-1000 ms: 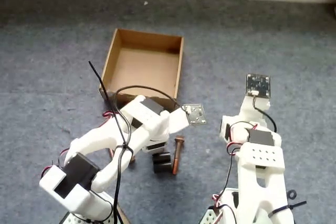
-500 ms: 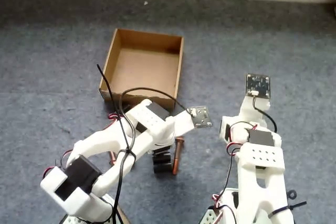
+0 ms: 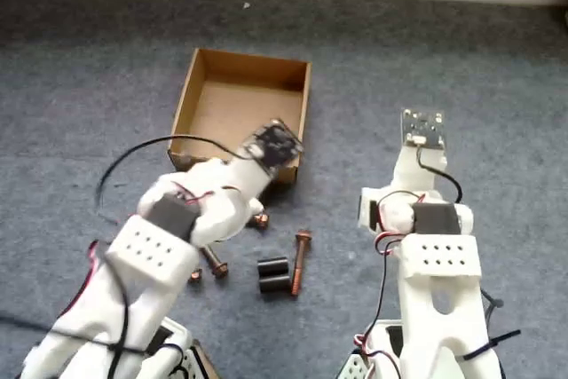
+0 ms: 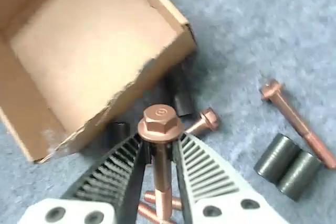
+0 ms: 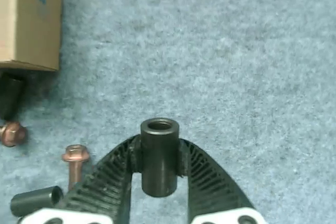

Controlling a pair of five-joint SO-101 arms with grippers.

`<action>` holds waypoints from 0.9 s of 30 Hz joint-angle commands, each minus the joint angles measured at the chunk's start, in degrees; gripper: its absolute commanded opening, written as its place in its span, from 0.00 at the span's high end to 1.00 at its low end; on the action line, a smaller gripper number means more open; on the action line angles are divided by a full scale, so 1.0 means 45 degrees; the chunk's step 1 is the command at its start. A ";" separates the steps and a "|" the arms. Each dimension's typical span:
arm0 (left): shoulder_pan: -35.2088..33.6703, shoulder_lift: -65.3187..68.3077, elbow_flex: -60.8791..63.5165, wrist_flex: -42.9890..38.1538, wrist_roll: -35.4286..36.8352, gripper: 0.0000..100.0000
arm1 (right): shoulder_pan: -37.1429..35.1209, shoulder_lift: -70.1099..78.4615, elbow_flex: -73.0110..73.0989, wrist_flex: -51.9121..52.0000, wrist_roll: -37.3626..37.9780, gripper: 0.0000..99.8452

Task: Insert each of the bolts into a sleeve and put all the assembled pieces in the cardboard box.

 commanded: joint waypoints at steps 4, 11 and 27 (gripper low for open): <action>-0.1338 -0.4015 -0.0049 -0.0117 0.2188 0.99 | -0.1905 -0.0498 -0.2139 0.2100 -0.0508 0.99; -0.1436 -0.6203 0.0713 -0.0215 0.3790 0.99 | -0.3292 -0.3175 -0.2647 0.2764 -0.0508 0.99; -0.1377 -0.8742 0.1104 -0.1465 0.6994 0.99 | -0.5675 -1.3353 0.7238 -0.3995 -0.0430 1.00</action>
